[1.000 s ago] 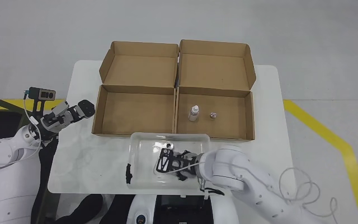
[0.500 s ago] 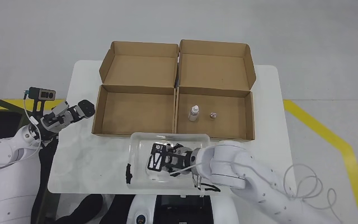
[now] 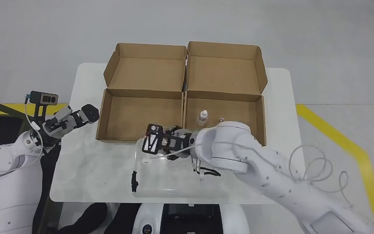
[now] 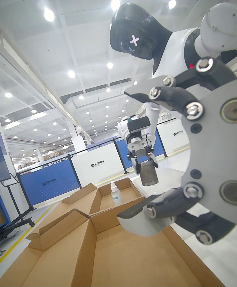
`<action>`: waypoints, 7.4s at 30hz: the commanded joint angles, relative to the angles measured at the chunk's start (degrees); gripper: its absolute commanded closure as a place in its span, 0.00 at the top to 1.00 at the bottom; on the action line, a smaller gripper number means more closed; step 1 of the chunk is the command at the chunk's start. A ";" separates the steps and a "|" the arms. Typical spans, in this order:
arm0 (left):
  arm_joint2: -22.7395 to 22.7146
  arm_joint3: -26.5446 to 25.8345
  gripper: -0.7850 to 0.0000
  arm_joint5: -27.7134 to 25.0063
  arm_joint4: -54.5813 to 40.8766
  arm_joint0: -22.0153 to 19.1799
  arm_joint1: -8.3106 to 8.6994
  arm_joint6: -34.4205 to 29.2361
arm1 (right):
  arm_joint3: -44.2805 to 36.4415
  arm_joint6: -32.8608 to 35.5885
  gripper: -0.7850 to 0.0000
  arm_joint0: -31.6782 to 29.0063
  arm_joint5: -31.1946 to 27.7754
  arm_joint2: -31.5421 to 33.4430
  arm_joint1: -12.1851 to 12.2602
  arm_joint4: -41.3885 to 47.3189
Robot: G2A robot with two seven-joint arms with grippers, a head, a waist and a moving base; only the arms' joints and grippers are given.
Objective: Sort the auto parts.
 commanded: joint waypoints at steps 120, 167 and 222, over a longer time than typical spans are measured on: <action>0.00 0.00 1.00 0.00 0.00 0.00 0.00 0.00 | -12.34 8.20 0.97 -25.32 -14.15 18.37 -4.21 -8.51; 0.00 0.00 1.00 0.00 0.00 0.00 0.00 0.00 | 7.48 -2.87 0.88 -21.35 -19.63 9.82 -1.67 -11.83; 0.00 0.00 1.00 0.00 0.00 0.00 0.00 0.00 | 7.53 -1.21 0.00 -13.64 -15.15 1.69 -2.66 -7.14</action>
